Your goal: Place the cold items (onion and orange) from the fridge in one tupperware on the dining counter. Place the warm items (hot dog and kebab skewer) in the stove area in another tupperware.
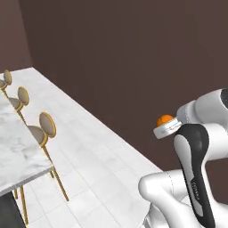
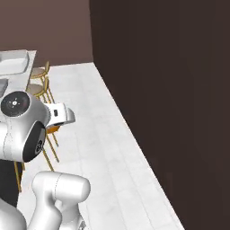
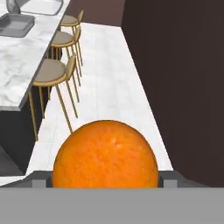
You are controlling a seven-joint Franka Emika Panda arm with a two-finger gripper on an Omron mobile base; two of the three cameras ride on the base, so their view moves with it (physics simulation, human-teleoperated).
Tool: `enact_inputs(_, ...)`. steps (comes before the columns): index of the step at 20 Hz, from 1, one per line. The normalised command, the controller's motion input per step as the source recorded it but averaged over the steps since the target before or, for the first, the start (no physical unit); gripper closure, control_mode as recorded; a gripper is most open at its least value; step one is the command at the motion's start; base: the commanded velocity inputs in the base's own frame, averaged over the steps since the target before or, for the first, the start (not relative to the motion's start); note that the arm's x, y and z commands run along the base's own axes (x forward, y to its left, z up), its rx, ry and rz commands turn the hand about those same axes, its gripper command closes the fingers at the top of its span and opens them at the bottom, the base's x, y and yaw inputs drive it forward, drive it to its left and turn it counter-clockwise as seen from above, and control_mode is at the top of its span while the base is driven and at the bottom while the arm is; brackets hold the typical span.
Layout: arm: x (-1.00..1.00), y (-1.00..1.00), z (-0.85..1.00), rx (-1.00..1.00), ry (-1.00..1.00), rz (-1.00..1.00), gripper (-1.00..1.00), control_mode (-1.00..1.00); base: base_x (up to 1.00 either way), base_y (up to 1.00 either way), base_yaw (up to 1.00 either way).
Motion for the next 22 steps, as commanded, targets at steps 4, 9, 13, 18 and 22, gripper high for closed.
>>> enact_inputs(4, 0.00, 0.00, 0.00, 0.00, 0.00, 0.00, 1.00, 1.00, 1.00, -0.65, 0.49)
enact_inputs(9, 0.00, 0.00, 0.00, 0.00, 0.00, 0.00, 1.00, 1.00, 1.00, -0.59, 0.50)
enact_inputs(13, 0.00, 0.00, 0.00, 0.00, 0.00, 0.00, 1.00, 1.00, 1.00, -0.61, 0.48)
enact_inputs(18, 0.00, 0.00, 0.00, 0.00, 0.00, 0.00, 1.00, 1.00, 1.00, -0.62, 0.46)
enact_inputs(22, 0.00, 0.00, 0.00, 0.00, 0.00, 0.00, 1.00, 1.00, 1.00, -0.77, 0.41)
